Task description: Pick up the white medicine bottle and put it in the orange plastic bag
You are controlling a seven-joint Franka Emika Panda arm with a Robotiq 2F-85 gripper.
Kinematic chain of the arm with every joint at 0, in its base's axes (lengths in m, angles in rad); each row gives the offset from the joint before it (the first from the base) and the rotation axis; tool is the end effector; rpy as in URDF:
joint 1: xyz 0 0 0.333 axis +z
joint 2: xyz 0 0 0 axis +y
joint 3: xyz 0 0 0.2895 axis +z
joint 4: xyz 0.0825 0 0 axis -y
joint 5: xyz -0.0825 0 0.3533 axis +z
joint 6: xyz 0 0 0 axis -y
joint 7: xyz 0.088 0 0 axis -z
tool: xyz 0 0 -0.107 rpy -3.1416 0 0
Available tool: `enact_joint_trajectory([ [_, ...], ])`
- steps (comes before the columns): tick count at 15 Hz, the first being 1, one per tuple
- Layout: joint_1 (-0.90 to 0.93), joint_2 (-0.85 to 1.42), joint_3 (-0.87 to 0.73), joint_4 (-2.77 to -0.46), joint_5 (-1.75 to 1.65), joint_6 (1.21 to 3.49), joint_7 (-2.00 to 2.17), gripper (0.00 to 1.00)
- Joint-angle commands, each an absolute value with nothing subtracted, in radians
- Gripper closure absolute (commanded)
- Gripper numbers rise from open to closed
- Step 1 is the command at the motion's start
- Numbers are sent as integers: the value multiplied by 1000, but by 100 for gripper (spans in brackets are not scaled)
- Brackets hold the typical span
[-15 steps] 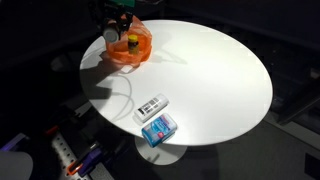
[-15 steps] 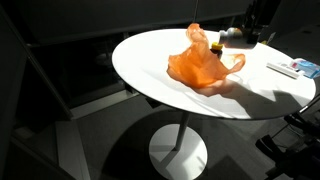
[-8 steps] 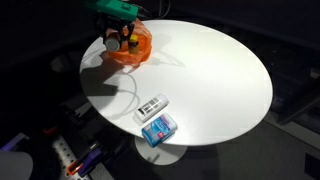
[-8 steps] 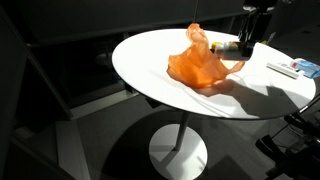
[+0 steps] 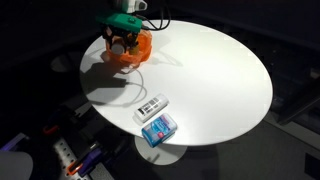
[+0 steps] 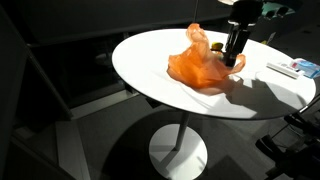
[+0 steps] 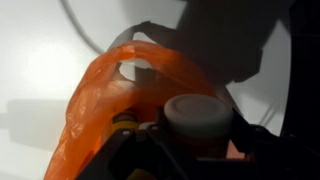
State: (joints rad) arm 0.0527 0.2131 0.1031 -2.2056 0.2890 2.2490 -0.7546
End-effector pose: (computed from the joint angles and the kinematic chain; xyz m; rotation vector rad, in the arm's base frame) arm 0.4997 0.0868 0.2693 -2.6901 -0.9951 0.1351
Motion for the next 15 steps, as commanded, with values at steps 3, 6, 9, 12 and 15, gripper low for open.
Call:
enact_joint_trajectory([
  [3, 32, 237, 130, -2165, 281, 2232, -765, 12],
  [6, 32, 185, 115, -2181, 245, 2193, -727, 0],
  [9, 28, 118, 84, -2191, 163, 2132, -638, 0],
  [12, 19, 66, 40, -2185, 21, 2093, -492, 0],
  [15, 1, 32, 6, -2173, -99, 2064, -362, 0],
])
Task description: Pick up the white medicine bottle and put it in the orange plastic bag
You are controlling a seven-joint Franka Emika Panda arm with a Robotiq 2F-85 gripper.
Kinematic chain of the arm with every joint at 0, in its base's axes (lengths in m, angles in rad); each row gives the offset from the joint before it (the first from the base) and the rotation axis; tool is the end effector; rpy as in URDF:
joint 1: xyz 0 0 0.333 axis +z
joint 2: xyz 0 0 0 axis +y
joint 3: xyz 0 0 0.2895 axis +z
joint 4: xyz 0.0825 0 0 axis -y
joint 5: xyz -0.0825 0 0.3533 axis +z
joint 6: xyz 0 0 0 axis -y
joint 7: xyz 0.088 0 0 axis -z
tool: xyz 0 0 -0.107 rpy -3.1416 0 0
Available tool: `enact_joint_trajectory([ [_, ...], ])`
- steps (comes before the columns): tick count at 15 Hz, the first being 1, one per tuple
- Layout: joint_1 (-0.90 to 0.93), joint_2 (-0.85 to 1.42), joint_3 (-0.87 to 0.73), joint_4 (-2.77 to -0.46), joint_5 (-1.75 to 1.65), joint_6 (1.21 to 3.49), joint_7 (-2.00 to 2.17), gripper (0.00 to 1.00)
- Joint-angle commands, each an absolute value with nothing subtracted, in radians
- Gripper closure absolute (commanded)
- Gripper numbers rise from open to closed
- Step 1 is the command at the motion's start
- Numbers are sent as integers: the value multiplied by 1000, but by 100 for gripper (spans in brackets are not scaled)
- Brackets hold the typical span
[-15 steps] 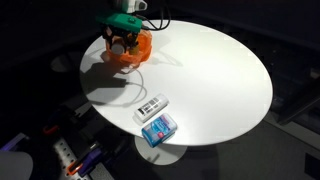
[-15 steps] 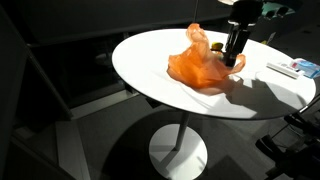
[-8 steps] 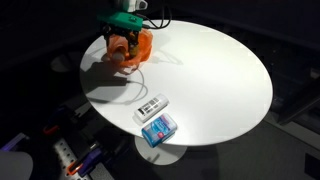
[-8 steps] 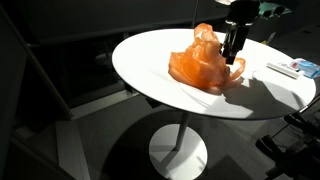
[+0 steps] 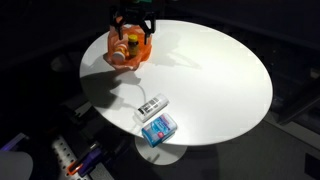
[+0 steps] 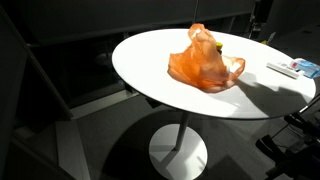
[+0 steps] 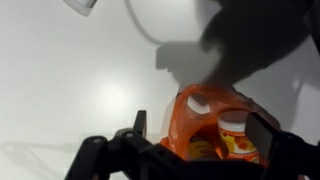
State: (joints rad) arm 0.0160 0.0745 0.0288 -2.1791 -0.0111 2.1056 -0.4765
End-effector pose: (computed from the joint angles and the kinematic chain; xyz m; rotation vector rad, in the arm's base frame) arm 0.5008 0.0219 0.3378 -3.0008 -0.8107 0.2274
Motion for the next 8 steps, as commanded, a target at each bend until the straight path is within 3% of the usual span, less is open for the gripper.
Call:
enact_joint_trajectory([
  [1, -4, 25, -3, -2167, -122, 2051, -327, 0],
  [8, -17, 25, -17, -2174, -147, 2052, -289, 0],
])
